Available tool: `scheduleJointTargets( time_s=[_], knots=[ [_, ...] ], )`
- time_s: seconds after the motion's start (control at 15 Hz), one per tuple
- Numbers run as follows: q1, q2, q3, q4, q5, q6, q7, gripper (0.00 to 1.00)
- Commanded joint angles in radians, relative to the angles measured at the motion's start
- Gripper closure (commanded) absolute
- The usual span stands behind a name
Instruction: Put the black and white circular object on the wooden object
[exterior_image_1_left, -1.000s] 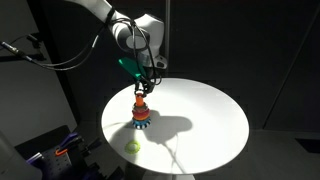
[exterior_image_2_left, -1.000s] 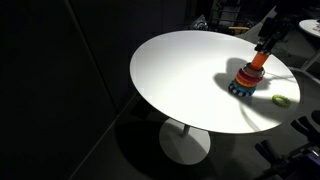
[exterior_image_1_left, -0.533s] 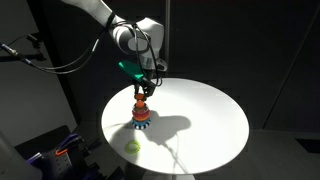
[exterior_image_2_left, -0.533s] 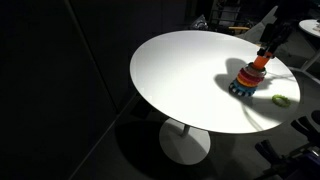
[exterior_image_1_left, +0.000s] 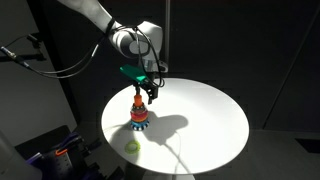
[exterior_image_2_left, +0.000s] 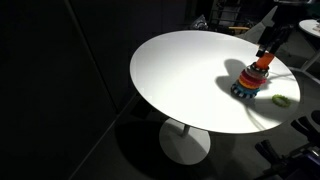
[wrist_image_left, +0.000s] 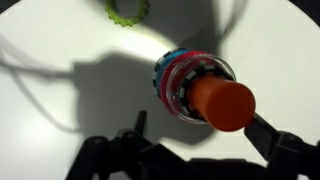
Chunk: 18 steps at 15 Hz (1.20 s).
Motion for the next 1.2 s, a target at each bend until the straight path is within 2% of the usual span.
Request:
scheduleJointTargets(
  time_s=[0.0, 0.6, 0.8, 1.13],
  knots=[
    [-0.003, -0.025, 0.003, -0.006, 0.016, -0.021, -0.018, 0.00],
    [-0.001, -0.127, -0.005, -0.025, 0.012, -0.084, -0.046, 0.00],
    [0.004, -0.167, -0.012, -0.027, -0.014, -0.120, -0.028, 0.00],
    [0.008, -0.237, -0.019, -0.057, -0.079, -0.102, -0.005, 0.00]
  ],
)
